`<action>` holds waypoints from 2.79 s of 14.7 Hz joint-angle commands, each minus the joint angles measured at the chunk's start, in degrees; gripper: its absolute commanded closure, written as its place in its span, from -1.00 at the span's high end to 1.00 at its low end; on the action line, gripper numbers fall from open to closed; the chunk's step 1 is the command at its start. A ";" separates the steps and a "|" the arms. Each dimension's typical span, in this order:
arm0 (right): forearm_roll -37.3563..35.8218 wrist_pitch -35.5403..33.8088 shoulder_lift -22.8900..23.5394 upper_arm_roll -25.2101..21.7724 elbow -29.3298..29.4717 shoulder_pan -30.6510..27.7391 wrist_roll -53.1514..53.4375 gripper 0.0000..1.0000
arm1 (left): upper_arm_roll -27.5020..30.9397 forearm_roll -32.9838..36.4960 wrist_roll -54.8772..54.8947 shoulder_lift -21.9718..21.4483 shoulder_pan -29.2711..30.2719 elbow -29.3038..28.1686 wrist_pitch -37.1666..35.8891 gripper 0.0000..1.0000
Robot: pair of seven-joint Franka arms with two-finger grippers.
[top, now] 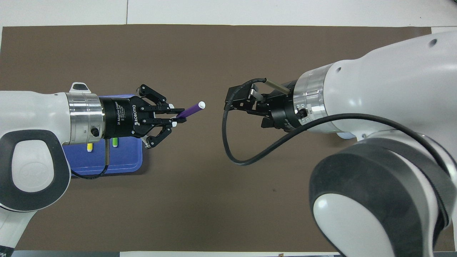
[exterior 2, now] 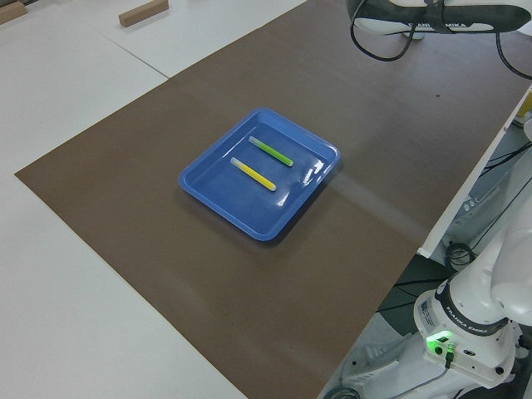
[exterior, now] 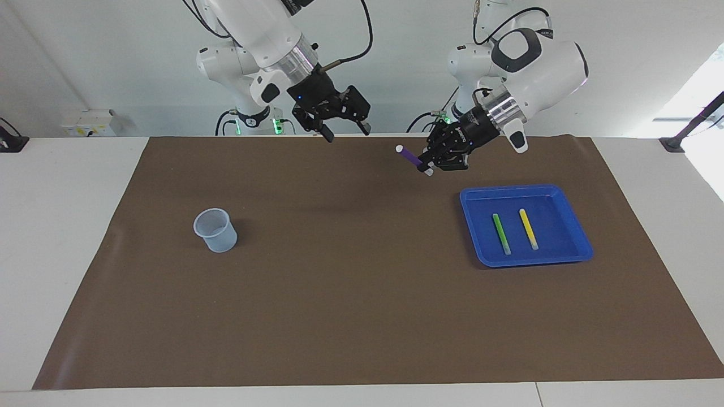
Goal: Transfer and insert pens with both arms
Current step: 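Lift the purple pen with the left gripper while the right gripper approaches, then grasp the purple pen with the right gripper and open the left gripper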
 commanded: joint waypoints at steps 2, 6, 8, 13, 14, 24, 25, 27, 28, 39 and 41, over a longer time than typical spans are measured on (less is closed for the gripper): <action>0.21 2.71 2.04 -0.25 0.27 2.84 0.48 1.00 | 0.46 -2.26 -0.54 -3.28 -1.16 -3.95 1.70 -1.00; -0.93 5.44 3.72 -0.25 0.27 4.69 0.22 1.00 | 0.47 -2.79 -0.45 -3.37 -2.83 -4.48 3.97 -1.00; -1.20 5.27 3.72 -0.16 0.44 5.48 0.22 1.00 | 0.46 -2.79 -0.45 -3.54 -3.27 -4.65 4.60 -1.00; -2.96 7.46 3.98 -0.16 0.44 6.98 -0.40 1.00 | 0.46 -4.11 -0.45 -3.90 -3.63 -5.44 6.18 -1.00; -2.96 7.90 3.98 -0.25 0.44 7.07 -0.40 1.00 | 0.46 -4.11 -0.45 -3.98 -3.63 -5.44 6.18 -1.00; -2.87 12.56 4.34 -0.16 0.44 7.24 -0.31 -0.16 | 0.55 -5.25 -0.19 -4.51 -4.07 -6.32 7.32 -1.00; -2.95 12.56 4.34 -0.25 0.44 7.24 -0.40 -0.60 | 0.55 -5.25 -0.19 -4.51 -4.07 -6.32 7.32 -1.00; -3.13 12.56 4.42 -0.16 0.44 7.33 -0.40 -1.00 | 0.46 -5.25 -0.10 -4.51 -4.15 -6.32 7.32 -1.00; -3.13 12.56 4.42 -0.16 0.44 7.33 -0.40 -1.00 | 0.46 -5.25 -0.01 -4.51 -4.15 -6.32 7.32 -1.00; -5.06 11.51 4.16 -0.33 -0.87 6.37 -0.57 -1.00 | 0.55 -5.25 -0.63 -5.65 -4.33 -6.32 6.88 1.00; -7.08 11.24 3.28 -0.34 -3.24 4.62 -3.63 -1.00 | 0.64 -5.25 -0.19 -5.83 -3.72 -6.32 6.62 1.00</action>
